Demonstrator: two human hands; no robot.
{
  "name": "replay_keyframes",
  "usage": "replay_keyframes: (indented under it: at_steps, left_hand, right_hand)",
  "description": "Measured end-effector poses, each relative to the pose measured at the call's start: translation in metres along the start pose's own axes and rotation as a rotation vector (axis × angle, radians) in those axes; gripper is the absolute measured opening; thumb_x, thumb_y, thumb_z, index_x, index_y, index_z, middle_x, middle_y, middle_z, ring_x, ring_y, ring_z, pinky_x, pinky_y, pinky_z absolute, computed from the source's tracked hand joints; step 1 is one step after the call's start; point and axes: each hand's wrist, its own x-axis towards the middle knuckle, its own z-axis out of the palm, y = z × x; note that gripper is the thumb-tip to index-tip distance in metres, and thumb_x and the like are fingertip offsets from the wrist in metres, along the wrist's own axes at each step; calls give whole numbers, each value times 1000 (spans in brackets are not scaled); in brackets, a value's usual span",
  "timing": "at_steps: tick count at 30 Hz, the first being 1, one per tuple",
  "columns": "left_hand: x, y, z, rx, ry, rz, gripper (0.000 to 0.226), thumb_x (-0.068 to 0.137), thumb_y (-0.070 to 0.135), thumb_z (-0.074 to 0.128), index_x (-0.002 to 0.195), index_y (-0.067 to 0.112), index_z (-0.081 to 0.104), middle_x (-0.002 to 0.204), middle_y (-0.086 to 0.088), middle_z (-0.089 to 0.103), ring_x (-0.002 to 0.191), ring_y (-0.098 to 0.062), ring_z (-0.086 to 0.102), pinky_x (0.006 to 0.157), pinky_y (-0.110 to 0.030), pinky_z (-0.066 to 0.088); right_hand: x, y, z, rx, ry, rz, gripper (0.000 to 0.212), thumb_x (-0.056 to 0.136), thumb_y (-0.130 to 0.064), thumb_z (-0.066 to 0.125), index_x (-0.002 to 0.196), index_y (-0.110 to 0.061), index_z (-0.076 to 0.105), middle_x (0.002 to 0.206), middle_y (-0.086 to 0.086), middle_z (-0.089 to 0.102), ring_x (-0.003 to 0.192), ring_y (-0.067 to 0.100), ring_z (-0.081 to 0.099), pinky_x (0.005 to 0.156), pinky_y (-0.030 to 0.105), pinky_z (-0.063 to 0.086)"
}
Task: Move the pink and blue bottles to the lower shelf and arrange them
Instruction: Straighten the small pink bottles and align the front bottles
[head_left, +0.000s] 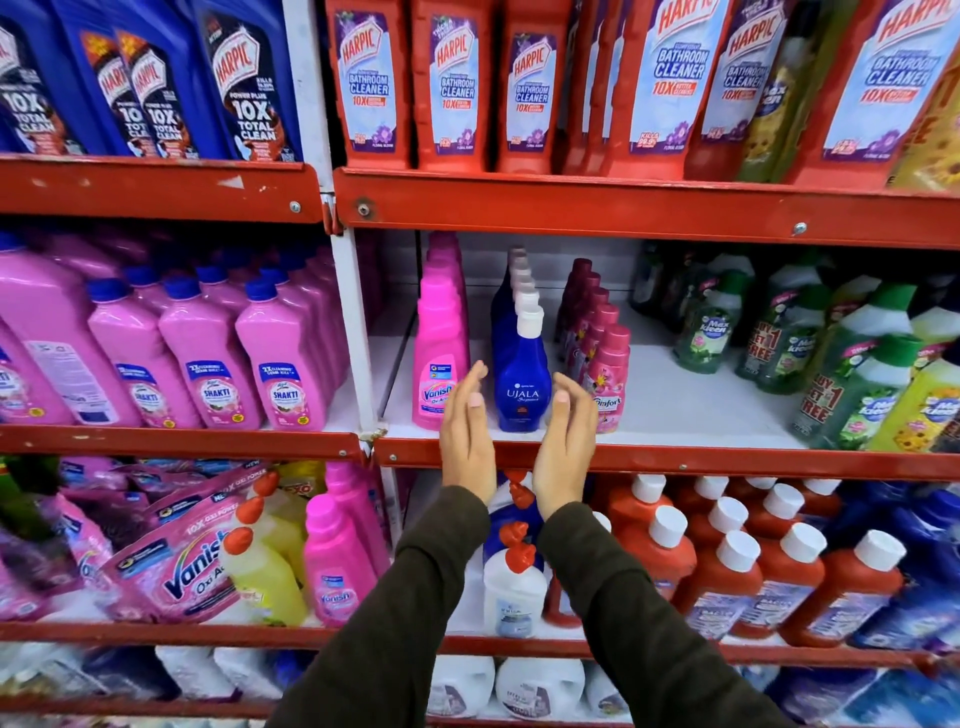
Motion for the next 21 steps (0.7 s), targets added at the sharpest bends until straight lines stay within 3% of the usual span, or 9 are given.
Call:
replay_keyframes:
  at_steps: [2, 4, 7, 9, 11, 13, 16, 19, 21]
  left_hand:
    - [2, -5, -12, 63, 148, 128, 45, 105, 32, 28, 145, 21, 47, 147, 5, 49, 139, -5, 43, 115, -21, 34]
    - [12, -4, -24, 86, 235, 108, 45, 107, 31, 27, 149, 24, 39, 153, 0, 42, 143, -8, 38, 115, -23, 31]
    - [30, -2, -39, 66, 196, -129, 50, 110, 33, 22, 157, 19, 24, 165, -2, 23, 147, -6, 23, 114, -20, 19]
    - [47, -2, -49, -29, 120, -301, 52, 110, 36, 20, 157, 15, 27, 163, -5, 29, 146, -14, 33, 117, -24, 22]
    - [59, -2, -53, -169, 33, -408, 49, 110, 37, 21, 144, 12, 45, 145, -10, 53, 118, -13, 59, 106, -28, 43]
    - [63, -2, -55, -192, -16, -436, 41, 110, 34, 20, 130, 15, 51, 122, -8, 60, 93, -5, 61, 95, -29, 46]
    - [63, -10, -58, -180, -50, -445, 43, 110, 33, 20, 133, 12, 50, 122, -8, 60, 98, -7, 61, 100, -32, 44]
    - [65, -20, -62, -138, -56, -452, 52, 109, 37, 23, 147, 8, 45, 139, -12, 58, 123, -19, 58, 114, -39, 41]
    - [65, -25, -61, -112, -63, -454, 53, 109, 39, 24, 148, 9, 44, 142, -15, 56, 130, -23, 55, 117, -42, 40]
  right_hand:
    - [-10, 1, 14, 40, -108, 14, 35, 103, -35, 38, 128, -22, 58, 135, -1, 58, 127, 10, 54, 107, 24, 45]
    - [-15, -1, 29, 30, -286, 88, 42, 104, -38, 36, 140, -23, 52, 145, -10, 50, 137, 8, 45, 114, 26, 34]
    - [-9, 1, 51, -9, -450, 239, 51, 106, -39, 33, 152, -19, 35, 156, -7, 37, 146, 7, 32, 121, 25, 22]
    - [-4, 1, 63, -32, -491, 339, 66, 98, -55, 37, 154, -19, 34, 161, -2, 35, 148, 11, 32, 126, 34, 21]
    - [2, 6, 70, -29, -515, 407, 89, 80, -73, 39, 152, -22, 37, 158, 1, 41, 146, 14, 38, 124, 42, 27]
    - [6, 14, 73, -11, -520, 436, 98, 71, -78, 39, 152, -22, 37, 156, 2, 44, 144, 16, 42, 122, 44, 32]
    - [3, 8, 72, -35, -534, 418, 96, 75, -77, 38, 153, -22, 33, 157, 3, 42, 144, 16, 41, 122, 44, 32]
    - [2, 2, 69, -47, -549, 411, 70, 96, -57, 37, 155, -20, 30, 157, 3, 42, 142, 17, 43, 121, 40, 34]
    - [5, 1, 68, -45, -552, 407, 61, 102, -46, 37, 155, -18, 28, 155, 3, 43, 140, 17, 44, 119, 36, 35]
